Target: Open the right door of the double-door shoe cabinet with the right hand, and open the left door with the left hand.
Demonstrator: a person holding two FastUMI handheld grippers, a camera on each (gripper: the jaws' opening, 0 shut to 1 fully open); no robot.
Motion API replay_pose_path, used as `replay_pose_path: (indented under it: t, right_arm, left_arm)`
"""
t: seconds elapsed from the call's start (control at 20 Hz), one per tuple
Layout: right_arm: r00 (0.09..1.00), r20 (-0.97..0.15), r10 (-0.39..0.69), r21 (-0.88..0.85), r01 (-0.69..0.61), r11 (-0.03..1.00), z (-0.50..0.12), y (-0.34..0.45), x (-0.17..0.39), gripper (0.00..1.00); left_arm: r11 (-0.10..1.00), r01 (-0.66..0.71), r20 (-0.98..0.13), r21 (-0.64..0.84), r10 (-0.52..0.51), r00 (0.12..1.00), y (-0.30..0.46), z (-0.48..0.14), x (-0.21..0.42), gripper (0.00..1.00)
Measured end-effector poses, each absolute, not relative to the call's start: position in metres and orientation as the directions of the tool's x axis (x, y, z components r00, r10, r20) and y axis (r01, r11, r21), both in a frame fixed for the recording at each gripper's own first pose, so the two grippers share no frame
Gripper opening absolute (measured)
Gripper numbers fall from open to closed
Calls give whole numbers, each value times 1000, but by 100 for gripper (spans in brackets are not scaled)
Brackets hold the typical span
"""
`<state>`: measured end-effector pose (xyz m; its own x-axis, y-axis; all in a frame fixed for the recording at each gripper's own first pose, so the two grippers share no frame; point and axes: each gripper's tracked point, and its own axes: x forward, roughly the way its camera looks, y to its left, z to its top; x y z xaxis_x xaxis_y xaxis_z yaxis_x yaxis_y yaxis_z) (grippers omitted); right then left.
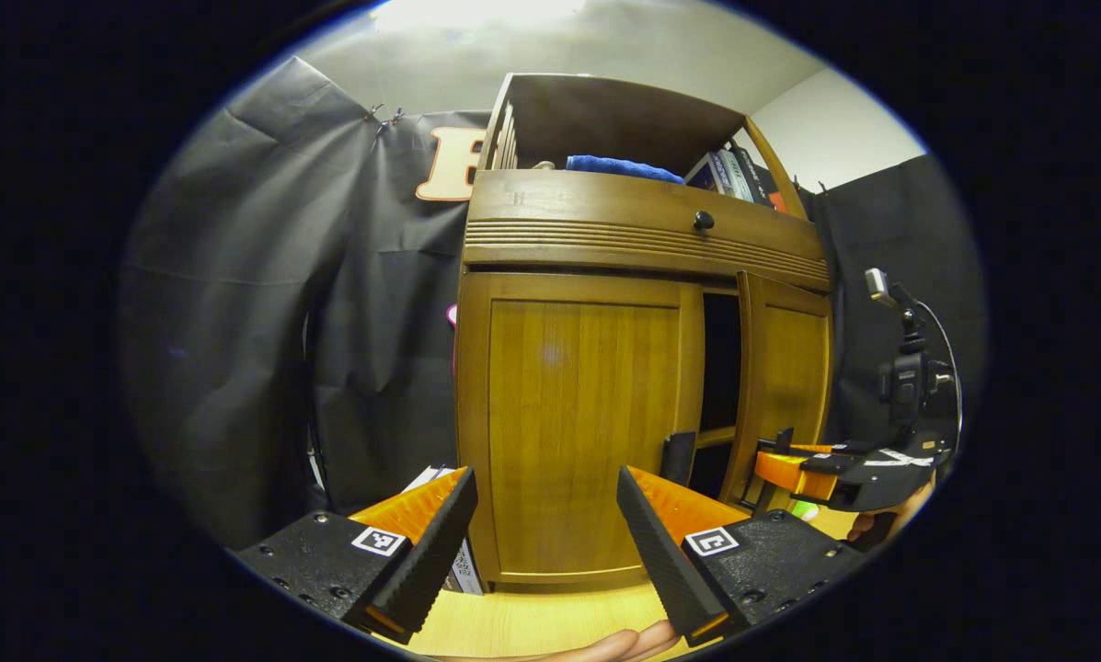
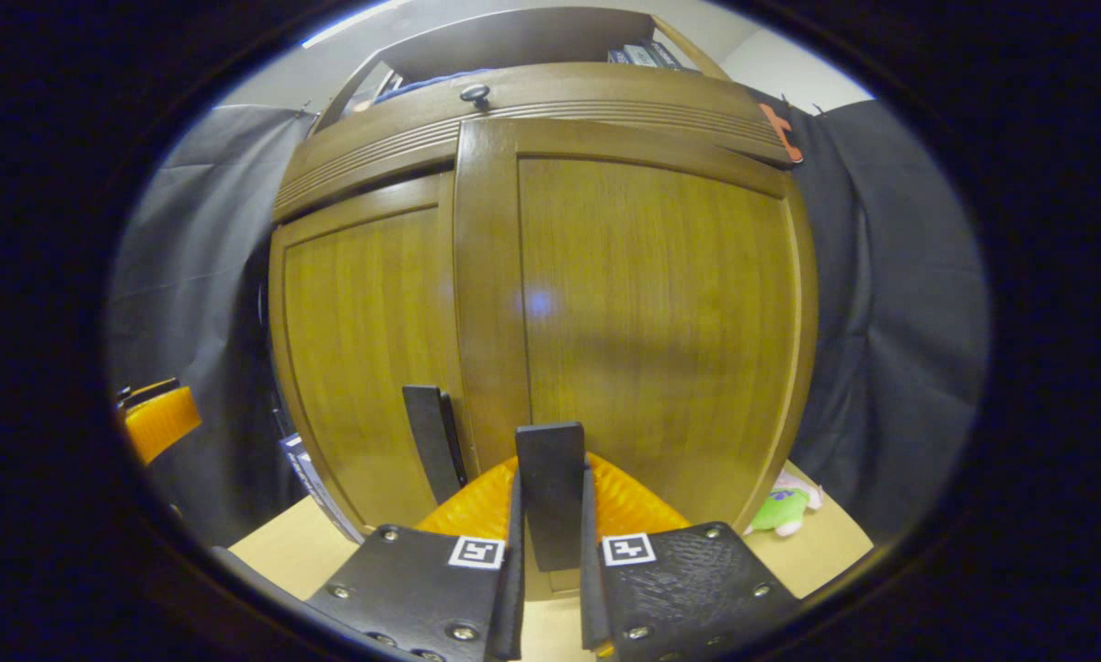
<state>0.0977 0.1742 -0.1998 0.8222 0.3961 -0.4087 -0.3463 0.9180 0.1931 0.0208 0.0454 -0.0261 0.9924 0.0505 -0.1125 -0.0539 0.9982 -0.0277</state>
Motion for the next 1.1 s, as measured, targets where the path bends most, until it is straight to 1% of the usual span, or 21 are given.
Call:
replay_pose_path:
  t: [0.05,0.2,0.25,0.3,0.35,0.4,0.45,0.5,0.6,0.75,0.8,0.85,1.1]
  right_arm:
    - [821,-408,400,197,-349,916,-198,169,93,24]
    - [819,-404,408,210,-351,913,-195,158,84,24]
    - [818,-405,409,208,-353,912,-194,155,80,22]
    - [818,-405,408,204,-354,913,-194,152,78,22]
    - [821,-403,405,194,-355,914,-193,149,76,24]
    - [823,-404,400,192,-352,916,-191,146,74,24]
    - [825,-404,395,194,-345,918,-190,142,71,22]
    - [826,-404,392,195,-341,920,-189,138,69,27]
    - [830,-403,385,194,-333,923,-188,131,64,24]
    - [842,-396,367,175,-324,930,-184,118,58,24]
    - [845,-395,361,179,-314,932,-183,113,56,26]
    - [846,-397,356,180,-308,934,-182,108,54,24]
    - [862,-395,318,131,-290,948,-180,98,50,24]
  left_arm:
    - [998,-52,-109,-23,49,993,44,-26,21,91]
    - [999,-46,-107,-14,44,993,41,-27,20,91]
    - [999,-45,-109,-10,44,993,40,-27,20,91]
    - [999,-46,-109,-5,45,993,39,-28,19,91]
    - [999,-47,-111,0,47,993,39,-29,19,91]
    - [999,-48,-111,5,48,993,40,-29,18,91]
    - [999,-50,-105,5,50,993,40,-27,17,91]
    - [998,-55,-95,-2,55,994,42,-24,17,91]
    - [998,-61,-81,-11,60,995,43,-21,14,91]
    - [999,-43,-66,-13,42,997,39,-16,9,91]
    - [999,-40,-62,-14,39,997,38,-15,8,91]
    - [999,-40,-60,-13,39,997,39,-15,8,91]
    - [999,-43,-61,-11,42,997,40,-16,8,90]
